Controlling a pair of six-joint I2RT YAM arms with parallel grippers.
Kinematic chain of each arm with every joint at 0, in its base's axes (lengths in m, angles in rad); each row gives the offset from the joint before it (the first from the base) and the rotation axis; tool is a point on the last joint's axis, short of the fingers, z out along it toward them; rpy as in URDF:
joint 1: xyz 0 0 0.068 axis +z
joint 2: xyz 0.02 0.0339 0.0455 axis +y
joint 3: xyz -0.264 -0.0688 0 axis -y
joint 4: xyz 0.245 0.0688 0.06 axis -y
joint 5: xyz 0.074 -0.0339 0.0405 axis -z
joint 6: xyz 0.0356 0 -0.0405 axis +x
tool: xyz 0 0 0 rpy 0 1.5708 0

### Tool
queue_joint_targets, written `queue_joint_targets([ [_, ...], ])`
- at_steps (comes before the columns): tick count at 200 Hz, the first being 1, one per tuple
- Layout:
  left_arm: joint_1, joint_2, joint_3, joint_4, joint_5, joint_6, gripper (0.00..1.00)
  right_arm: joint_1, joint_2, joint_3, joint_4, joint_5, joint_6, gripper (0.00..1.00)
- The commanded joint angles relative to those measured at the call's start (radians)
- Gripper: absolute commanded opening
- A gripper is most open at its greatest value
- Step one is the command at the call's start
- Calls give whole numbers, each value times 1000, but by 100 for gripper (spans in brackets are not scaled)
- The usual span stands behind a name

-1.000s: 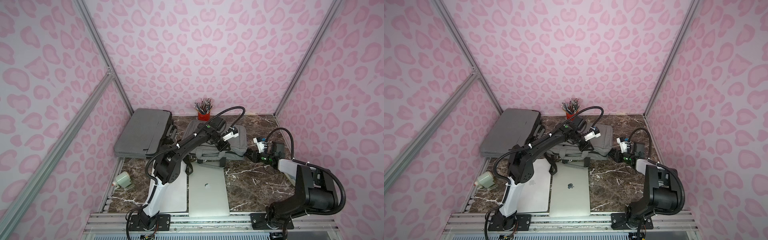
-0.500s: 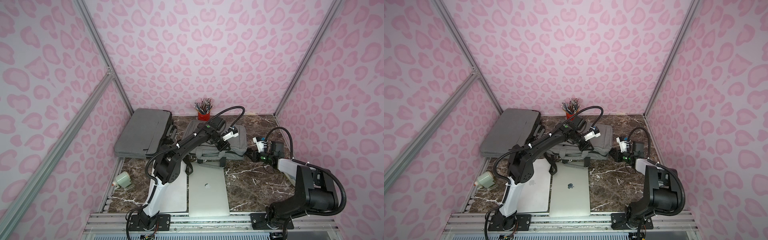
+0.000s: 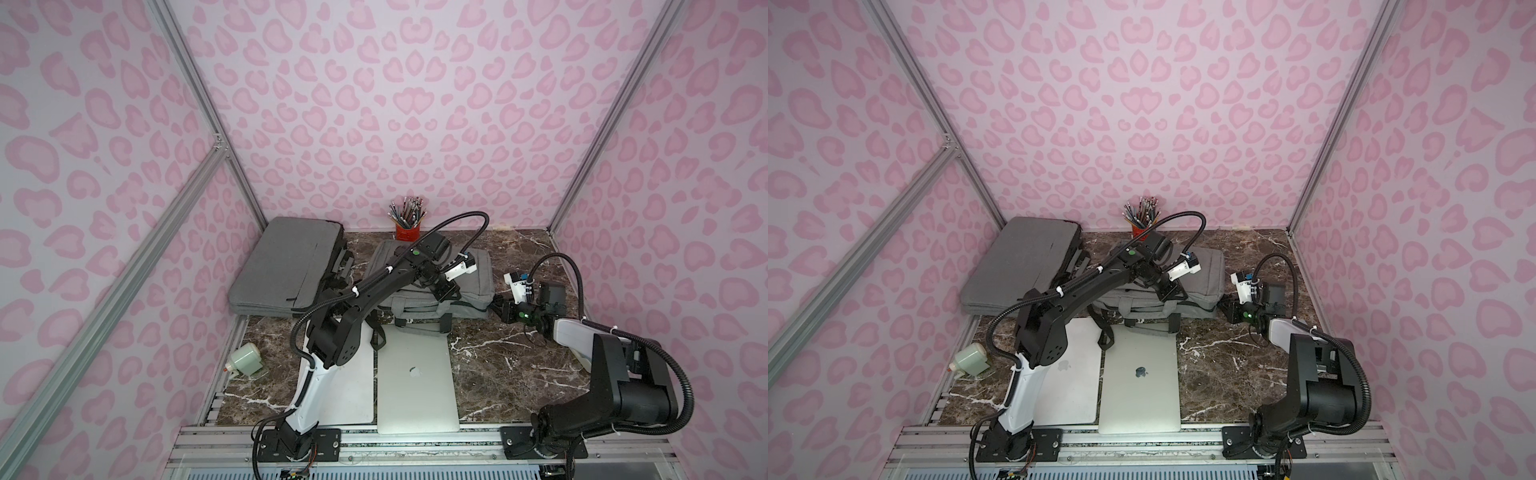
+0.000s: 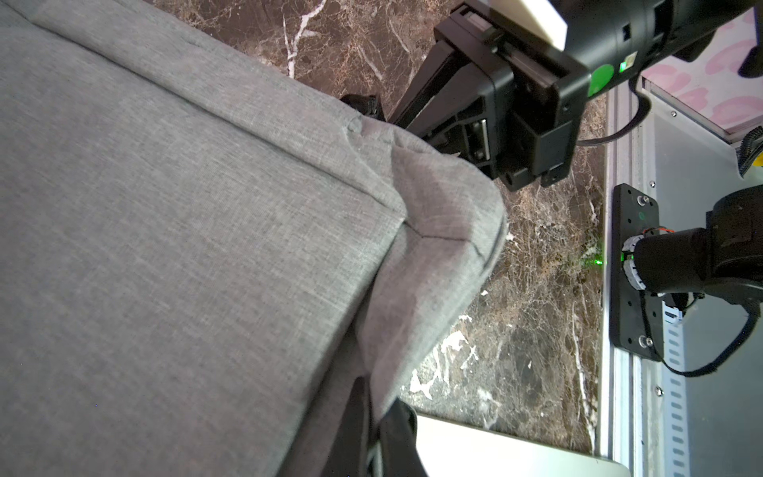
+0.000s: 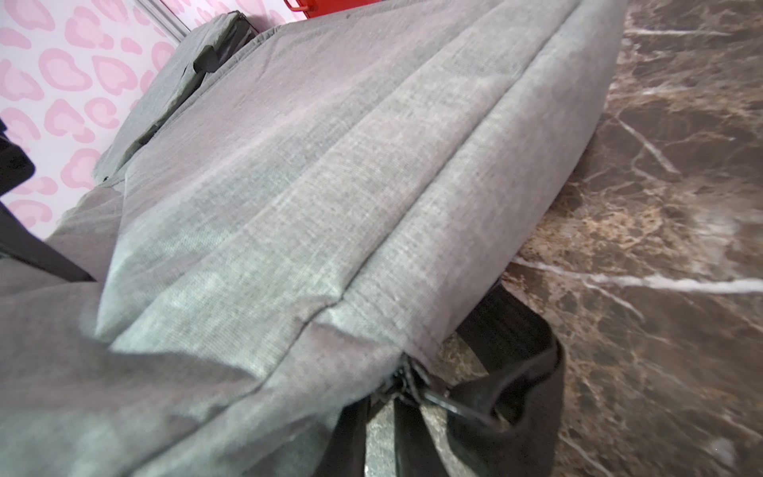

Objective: Open the zippered laptop bag and take out the laptop
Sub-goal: Unzip the zipper on the zippered laptop bag.

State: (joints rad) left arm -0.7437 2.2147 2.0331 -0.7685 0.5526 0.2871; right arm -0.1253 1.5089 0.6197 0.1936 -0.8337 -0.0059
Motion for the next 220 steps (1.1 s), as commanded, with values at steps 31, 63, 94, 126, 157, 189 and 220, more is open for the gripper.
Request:
queue_joint_targets([
  [31,1,-1,13,18,53,-18,2,1,12,3,73,7,34,5],
  [63,3,3,14,20,50,-19,2,1,-20,-6,42,23,15,0],
  [94,8,0,16,18,27,-16,2,1,-67,-17,-26,58,-17,0],
  [126,16,-1,22,20,-11,-22,2,1,-118,-43,-61,88,-22,0],
  [157,18,-4,27,15,3,-19,2,4,-114,-51,-75,113,-37,0],
  [189,18,-5,27,-3,30,-8,2,23,-101,-46,-45,138,-60,14],
  [220,21,-5,40,-13,43,-1,2,18,-62,-32,2,104,-65,24],
])
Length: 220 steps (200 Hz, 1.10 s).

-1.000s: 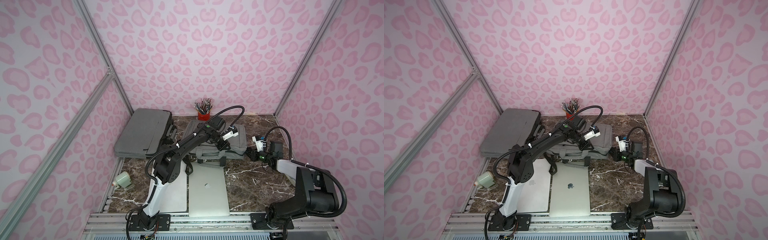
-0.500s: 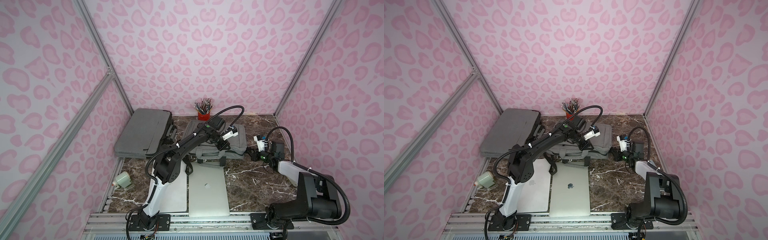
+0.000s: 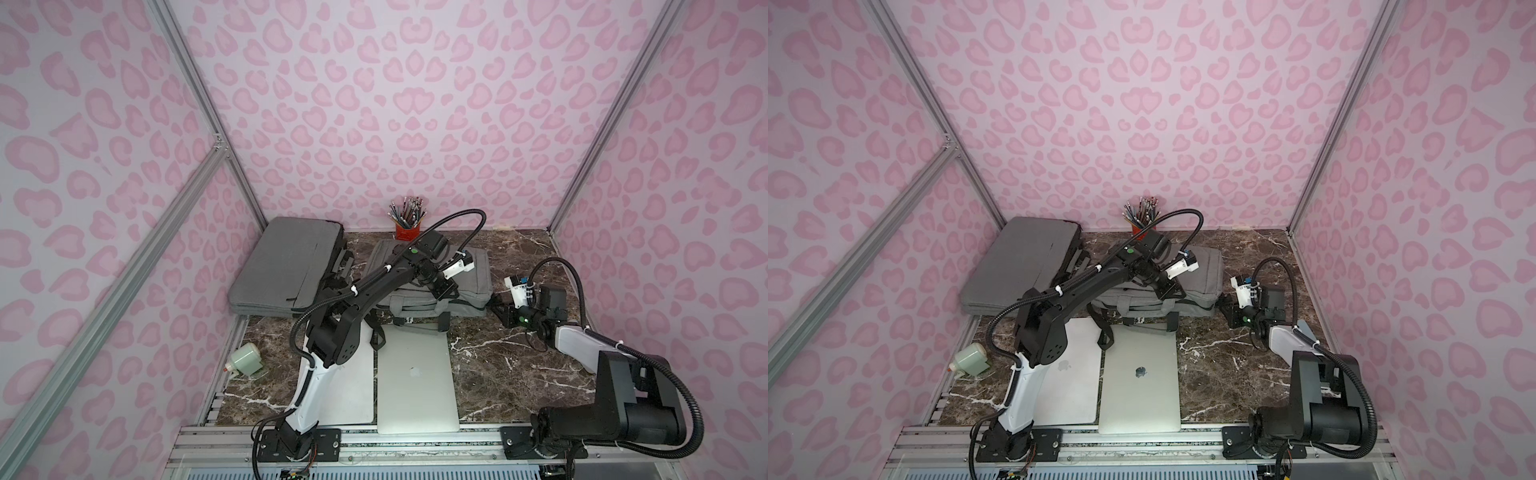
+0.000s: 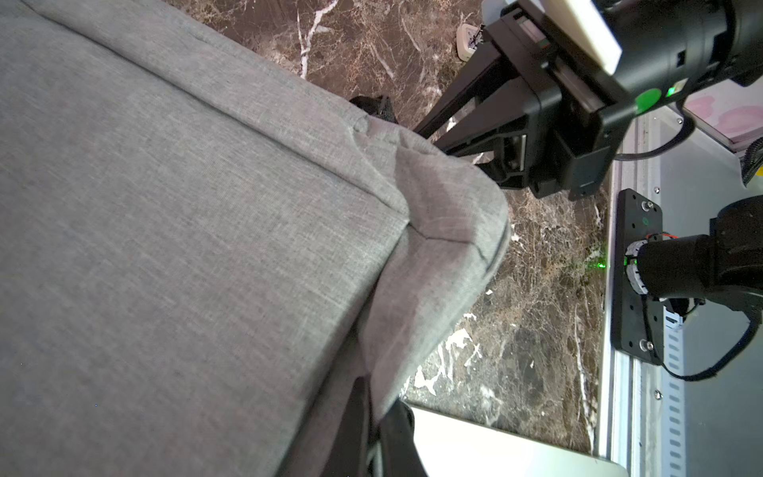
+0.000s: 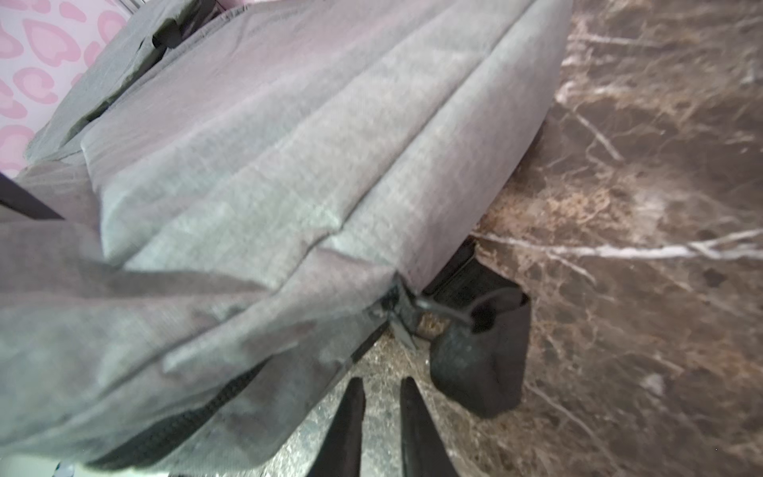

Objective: Open the zippered laptop bag and take out the laptop
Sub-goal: Unzip the zipper on the zippered laptop bag.

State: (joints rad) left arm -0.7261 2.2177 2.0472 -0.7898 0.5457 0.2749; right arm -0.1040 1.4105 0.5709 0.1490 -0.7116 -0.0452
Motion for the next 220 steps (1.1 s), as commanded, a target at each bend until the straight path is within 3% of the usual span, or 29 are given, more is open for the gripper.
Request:
queue_joint_targets([
  [1,3,-8,27,9,50,12,2,-3,39,20,45,-20,-26,24],
  [41,6,0,48,-9,71,17,2,-10,124,74,35,-108,-56,32],
  [110,8,19,99,-55,111,29,2,-20,166,89,64,-207,-51,32],
  [200,17,30,146,-103,151,33,2,-39,174,99,70,-310,-30,19],
  [220,16,29,148,-104,151,33,2,-43,173,95,72,-317,-26,13],
])
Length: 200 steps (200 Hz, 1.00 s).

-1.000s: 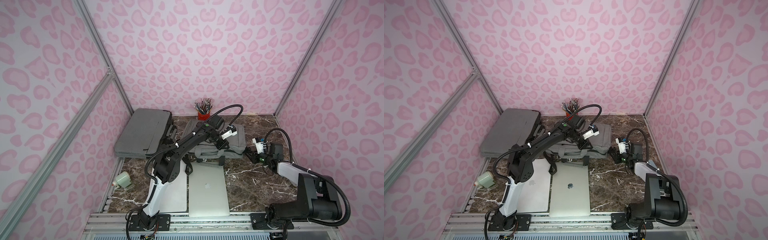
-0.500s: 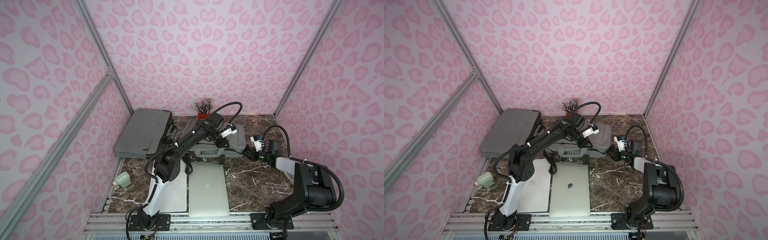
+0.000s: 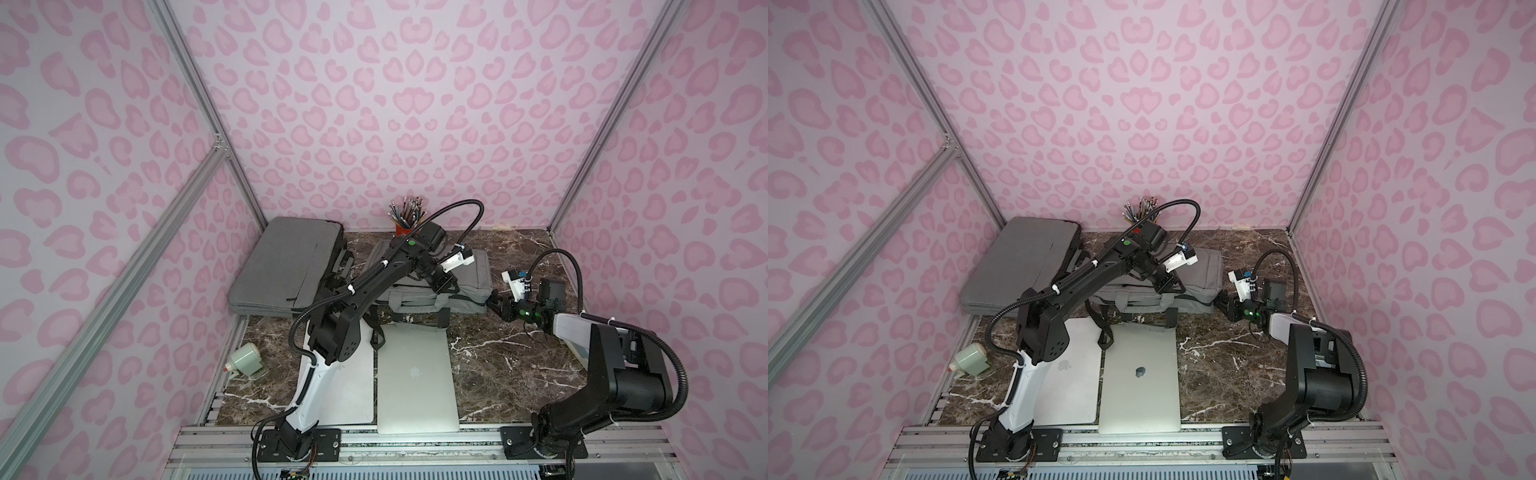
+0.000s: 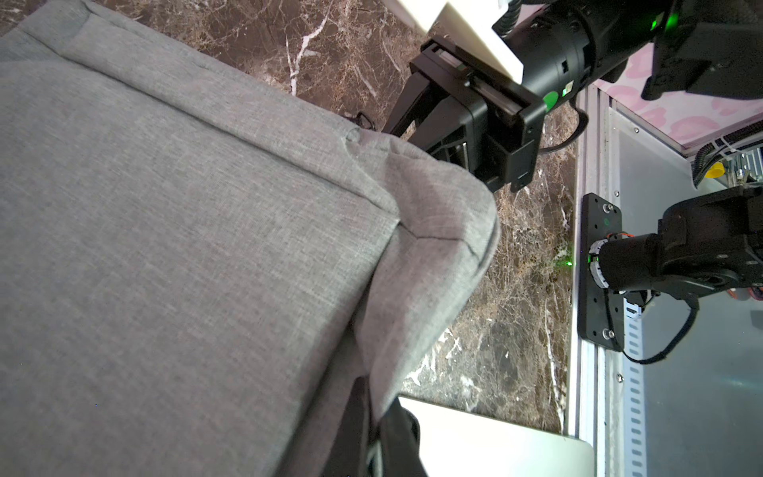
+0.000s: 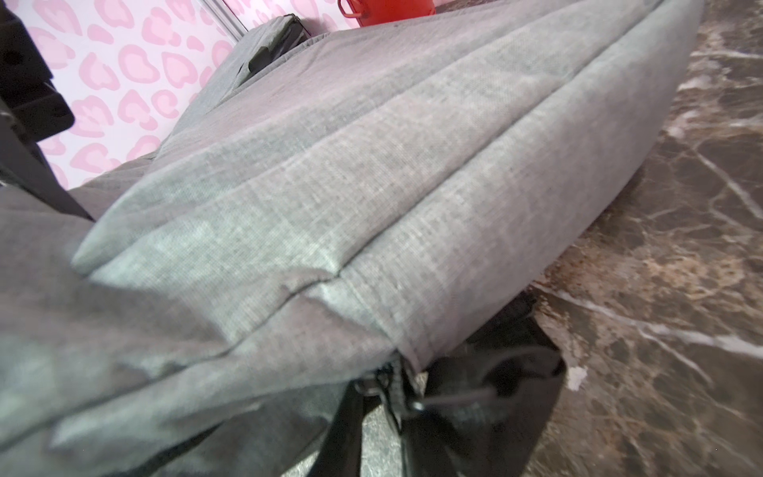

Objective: Open the zippered laptop bag and take out the laptop
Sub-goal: Unzip the zipper on the zippered laptop bag.

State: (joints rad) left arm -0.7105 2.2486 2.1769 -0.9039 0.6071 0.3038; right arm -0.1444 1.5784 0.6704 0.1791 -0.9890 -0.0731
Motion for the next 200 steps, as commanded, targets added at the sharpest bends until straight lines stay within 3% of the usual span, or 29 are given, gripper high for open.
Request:
queue_joint_targets([
  [1,0,-1,18,10,89,3,2,-4,6,-4,42,-39,2,12],
  [44,2,2,18,6,82,4,2,-4,-16,-16,36,-21,2,0],
  [129,9,18,20,2,15,3,2,34,-168,-66,-43,98,3,0],
  [200,10,28,38,20,-77,-23,2,132,-396,-105,-177,263,37,0],
])
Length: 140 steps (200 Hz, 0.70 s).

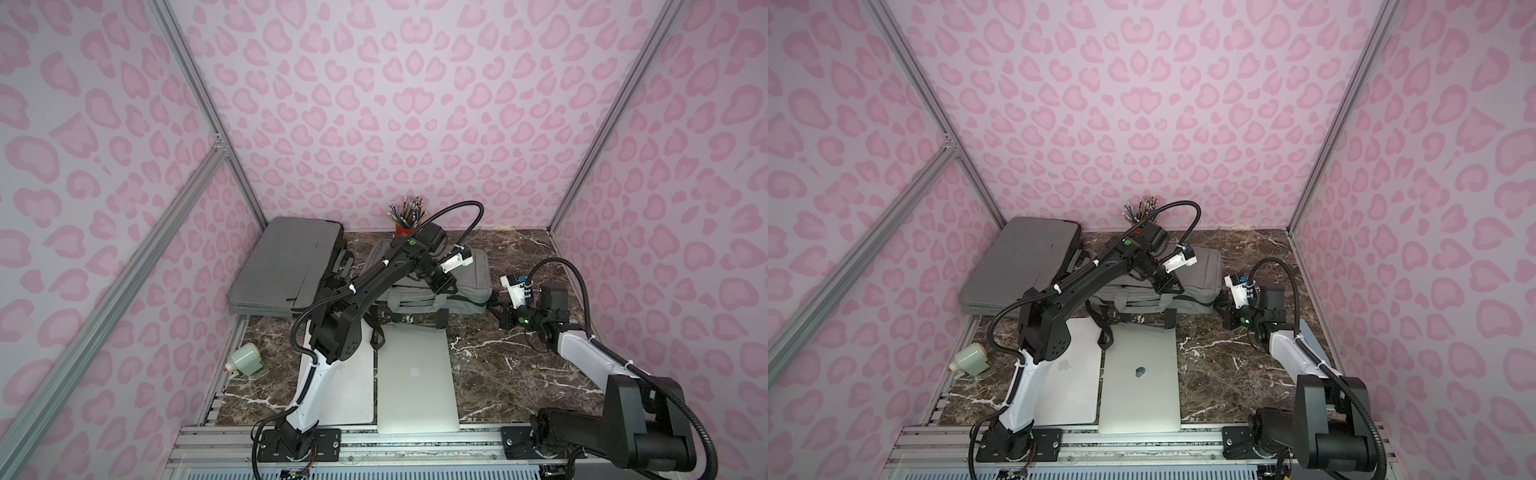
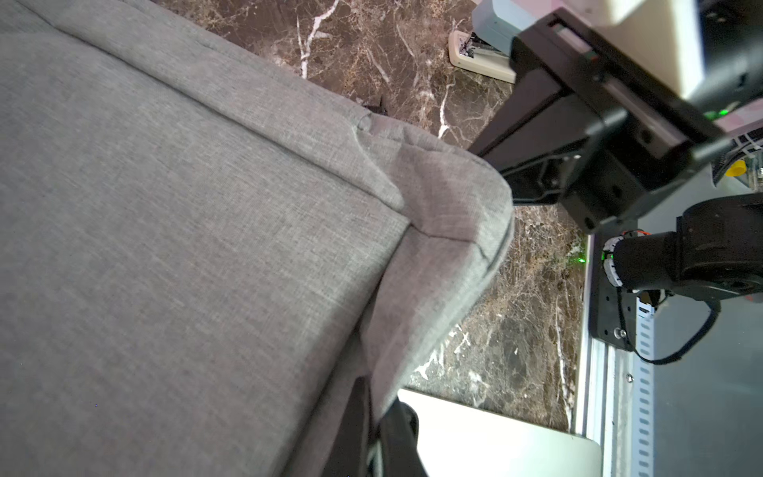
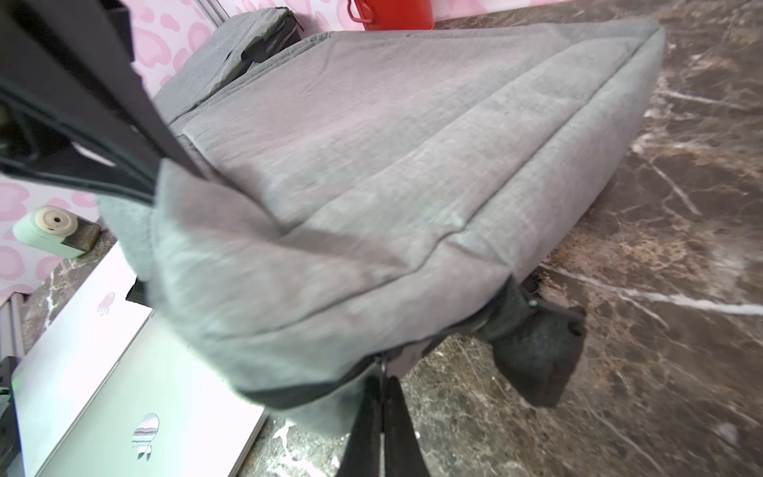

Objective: Open the zippered laptop bag and take out the laptop
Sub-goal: Unzip the zipper on the zippered laptop bag.

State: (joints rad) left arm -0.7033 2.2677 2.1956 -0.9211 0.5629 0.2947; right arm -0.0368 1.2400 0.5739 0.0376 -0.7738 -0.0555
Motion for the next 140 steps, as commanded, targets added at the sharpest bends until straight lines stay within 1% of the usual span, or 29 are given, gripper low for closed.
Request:
queue_joint_targets([
  [1,3,9,21,36,-32,-15,2,27,-62,-8,-37,52,19,0],
  [16,3,13,28,34,-37,-21,2,51,-108,-8,-92,94,16,0],
  [51,3,11,28,40,-47,-35,2,121,-171,-3,-145,115,39,0],
  [66,2,13,28,46,-27,-45,2,153,-180,-10,-131,85,65,0],
  [83,2,14,29,52,-6,-55,2,197,-173,-14,-113,100,83,0],
  [105,2,13,28,52,-3,-57,2,232,-157,-13,-96,68,102,0],
  [122,2,11,28,50,-18,-60,2,272,-165,-14,-88,86,123,0],
  [140,0,11,28,54,-3,-66,2,308,-156,-24,-59,111,150,0],
])
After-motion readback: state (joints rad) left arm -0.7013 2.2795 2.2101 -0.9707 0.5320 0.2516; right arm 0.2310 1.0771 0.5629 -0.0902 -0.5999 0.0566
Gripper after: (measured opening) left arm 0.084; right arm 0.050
